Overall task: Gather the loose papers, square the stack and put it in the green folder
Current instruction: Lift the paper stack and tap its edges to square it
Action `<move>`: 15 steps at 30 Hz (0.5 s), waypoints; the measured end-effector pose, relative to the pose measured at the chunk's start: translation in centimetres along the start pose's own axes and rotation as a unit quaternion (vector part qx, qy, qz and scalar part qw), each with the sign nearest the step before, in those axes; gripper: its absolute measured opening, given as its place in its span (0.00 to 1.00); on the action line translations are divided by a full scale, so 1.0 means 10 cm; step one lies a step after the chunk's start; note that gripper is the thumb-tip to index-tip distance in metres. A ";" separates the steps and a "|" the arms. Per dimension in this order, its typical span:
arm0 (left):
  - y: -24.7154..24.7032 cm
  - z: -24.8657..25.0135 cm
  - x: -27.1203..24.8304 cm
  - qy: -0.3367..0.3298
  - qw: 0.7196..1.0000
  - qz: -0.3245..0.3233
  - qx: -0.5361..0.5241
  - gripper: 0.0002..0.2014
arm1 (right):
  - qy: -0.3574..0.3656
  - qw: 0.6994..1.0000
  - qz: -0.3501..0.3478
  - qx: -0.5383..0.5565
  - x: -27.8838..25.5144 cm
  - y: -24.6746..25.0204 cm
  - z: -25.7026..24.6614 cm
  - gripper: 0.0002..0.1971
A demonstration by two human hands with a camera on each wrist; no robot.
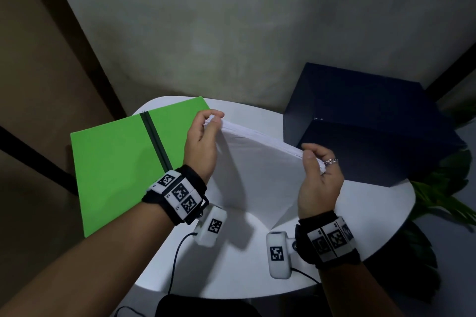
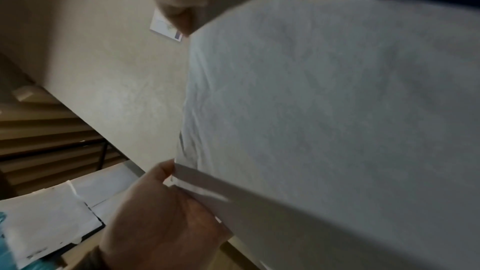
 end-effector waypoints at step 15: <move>0.10 -0.31 0.13 -0.023 0.984 -0.174 0.001 0.48 | -0.092 0.995 -0.017 -0.029 0.01 0.23 0.24 0.33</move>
Point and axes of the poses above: each hand's wrist, its own x-axis towards the middle knuckle, its own y-axis out of the back of the hand, z = x × y, the point moved 1 cm from there along x, towards the middle knuckle, and after that the axes turned 15 degrees about x, right-handed, at the moved point
